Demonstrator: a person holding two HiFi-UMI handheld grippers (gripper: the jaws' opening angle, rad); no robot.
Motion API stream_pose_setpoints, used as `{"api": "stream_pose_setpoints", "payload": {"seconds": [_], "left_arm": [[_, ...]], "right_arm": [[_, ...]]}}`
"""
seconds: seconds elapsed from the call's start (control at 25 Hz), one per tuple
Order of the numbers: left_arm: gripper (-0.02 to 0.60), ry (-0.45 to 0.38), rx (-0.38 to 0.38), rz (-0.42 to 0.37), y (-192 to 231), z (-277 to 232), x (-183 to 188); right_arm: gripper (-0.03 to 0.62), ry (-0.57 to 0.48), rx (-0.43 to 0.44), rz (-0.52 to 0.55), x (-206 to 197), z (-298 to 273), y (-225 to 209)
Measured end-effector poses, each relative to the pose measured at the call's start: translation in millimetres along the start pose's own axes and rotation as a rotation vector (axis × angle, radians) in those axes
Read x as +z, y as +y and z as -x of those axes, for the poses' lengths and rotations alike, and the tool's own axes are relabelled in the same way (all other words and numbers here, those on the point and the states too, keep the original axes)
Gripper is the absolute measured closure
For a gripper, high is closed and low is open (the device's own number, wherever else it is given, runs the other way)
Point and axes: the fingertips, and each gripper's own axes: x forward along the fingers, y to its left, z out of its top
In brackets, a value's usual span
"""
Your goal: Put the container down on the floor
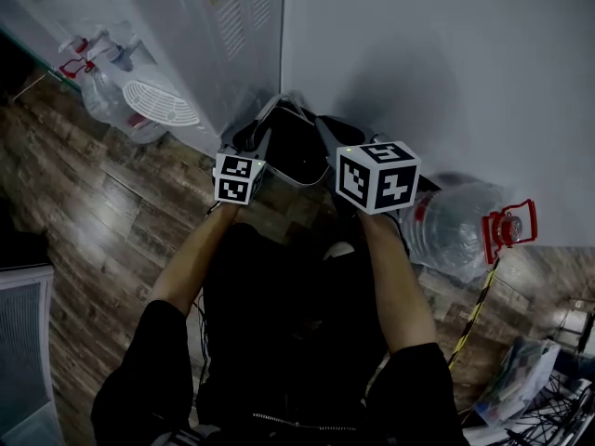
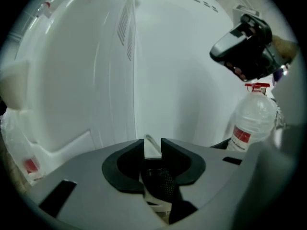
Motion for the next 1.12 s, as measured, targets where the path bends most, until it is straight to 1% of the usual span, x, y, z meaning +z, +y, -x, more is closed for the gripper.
{"api": "stream_pose_setpoints", "payload": {"seconds": [0.12, 0.2, 0.28, 0.36, 0.4, 0.48, 0.6, 0.72, 0.8, 0.92, 1.04, 1.12], "left_arm": [[0.482, -0.031, -0.003, 0.004, -8, 15, 24], [0.514, -0.029, -0.013, 0.017, -12, 28, 42], [0.535, -0.016, -0.027, 0.042, -20, 43, 62], [0.546, 0.004, -0.033, 0.069, -25, 64, 86], [0.555, 0.013, -0.037, 0.075, -26, 75, 99], [0.566, 0.034, -0.052, 0.077, -34, 97, 127], [0.566, 0.064, -0.059, 0.077, -42, 126, 177], [0.568, 0.069, -0.067, 0.075, -46, 154, 237], [0.568, 0.067, -0.087, 0.063, -51, 174, 276], [0.566, 0.06, -0.114, 0.046, -62, 205, 334], [0.568, 0.049, -0.111, 0.014, -72, 240, 385], [0.568, 0.05, -0.106, 0.001, -78, 261, 409]], "right_arm": [[0.584, -0.03, 0.007, -0.025, 2, 2, 0], [0.584, -0.066, -0.039, -0.021, 8, 8, -4], [0.585, -0.088, -0.074, -0.065, 20, 23, -2], [0.585, -0.077, -0.075, -0.108, 36, 40, 13], [0.585, -0.062, -0.08, -0.101, 44, 49, 22], [0.585, -0.035, -0.106, -0.052, 61, 71, 36], [0.585, -0.039, -0.144, 0.024, 98, 108, 55], [0.585, -0.047, -0.175, 0.063, 143, 142, 77], [0.585, -0.046, -0.194, 0.063, 173, 165, 90], [0.585, -0.055, -0.207, 0.032, 217, 204, 112], [0.585, -0.06, -0.233, 0.039, 254, 241, 136], [0.585, -0.072, -0.245, 0.023, 273, 261, 150]]}}
